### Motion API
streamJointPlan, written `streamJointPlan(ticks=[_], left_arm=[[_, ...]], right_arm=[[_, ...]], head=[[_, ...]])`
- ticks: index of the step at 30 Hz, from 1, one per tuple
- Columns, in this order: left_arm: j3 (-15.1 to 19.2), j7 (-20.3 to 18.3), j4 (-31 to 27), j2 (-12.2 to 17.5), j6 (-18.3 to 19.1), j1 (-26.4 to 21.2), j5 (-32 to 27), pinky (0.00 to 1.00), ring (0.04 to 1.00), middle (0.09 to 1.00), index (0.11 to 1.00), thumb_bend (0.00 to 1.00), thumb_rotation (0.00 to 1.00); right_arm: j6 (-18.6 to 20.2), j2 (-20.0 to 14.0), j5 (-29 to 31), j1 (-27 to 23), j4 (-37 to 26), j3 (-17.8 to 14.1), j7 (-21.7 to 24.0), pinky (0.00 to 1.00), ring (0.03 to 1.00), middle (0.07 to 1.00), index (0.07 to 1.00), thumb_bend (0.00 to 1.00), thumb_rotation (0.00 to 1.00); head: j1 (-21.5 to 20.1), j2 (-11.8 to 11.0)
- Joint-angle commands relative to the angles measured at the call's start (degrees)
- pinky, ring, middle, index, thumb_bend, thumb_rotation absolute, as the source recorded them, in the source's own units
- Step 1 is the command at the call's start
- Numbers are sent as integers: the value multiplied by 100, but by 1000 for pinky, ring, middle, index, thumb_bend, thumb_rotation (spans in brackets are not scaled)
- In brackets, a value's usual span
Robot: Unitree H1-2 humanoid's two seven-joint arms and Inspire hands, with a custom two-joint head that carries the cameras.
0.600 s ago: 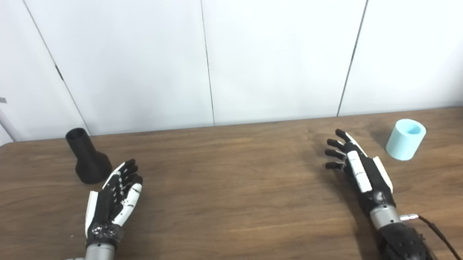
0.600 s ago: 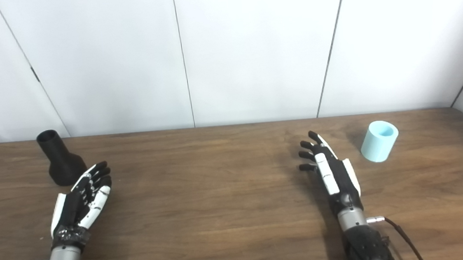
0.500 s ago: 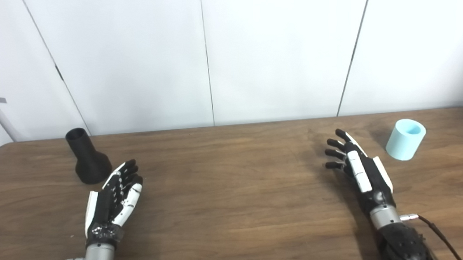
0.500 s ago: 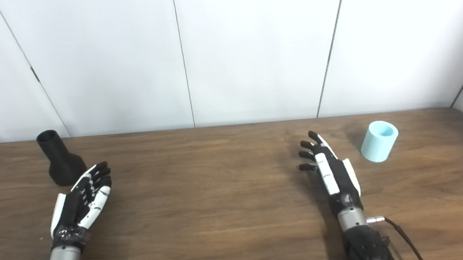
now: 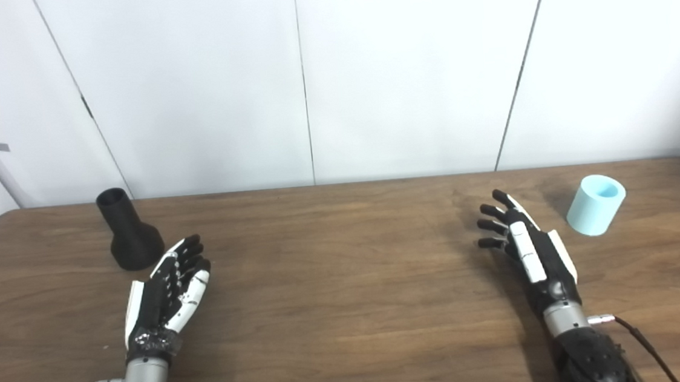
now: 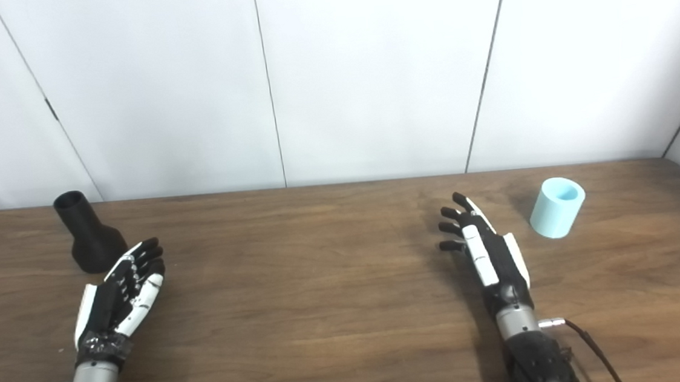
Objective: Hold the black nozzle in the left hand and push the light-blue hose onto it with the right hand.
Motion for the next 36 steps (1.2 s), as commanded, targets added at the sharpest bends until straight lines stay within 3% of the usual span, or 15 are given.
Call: streamJointPlan(ticks=[1, 20, 25, 32, 35, 36], left_arm=[[-59, -28, 287, -112, -51, 359, -36, 780, 825, 836, 840, 337, 464], [-75, 64, 140, -200, 4, 431, 65, 769, 814, 822, 839, 339, 447], [-78, 168, -115, -277, 47, 552, 211, 731, 785, 799, 821, 370, 353], [-9, 358, -727, -387, 208, 728, 504, 711, 763, 780, 811, 522, 263], [-61, 565, -1266, -419, 510, 802, 1073, 702, 738, 760, 798, 622, 226], [-69, 615, -1433, -439, 567, 820, 1207, 693, 727, 748, 792, 670, 172]], right_arm=[[-78, 179, 0, 437, 261, 59, -48, 655, 791, 834, 905, 383, 978], [68, 151, 137, 512, 121, -10, 19, 658, 793, 838, 914, 391, 982], [178, 105, 260, 632, -84, -18, 112, 674, 800, 838, 911, 404, 952], [75, 24, 430, 750, -182, -91, 226, 680, 807, 842, 910, 457, 901], [96, -32, 459, 805, -283, -112, 271, 671, 806, 843, 911, 436, 895], [132, -52, 467, 823, -328, -123, 282, 674, 807, 844, 914, 423, 895]], head=[[1, 5], [310, 22], [476, 71], [876, 194], [1038, 238], [1087, 246]])
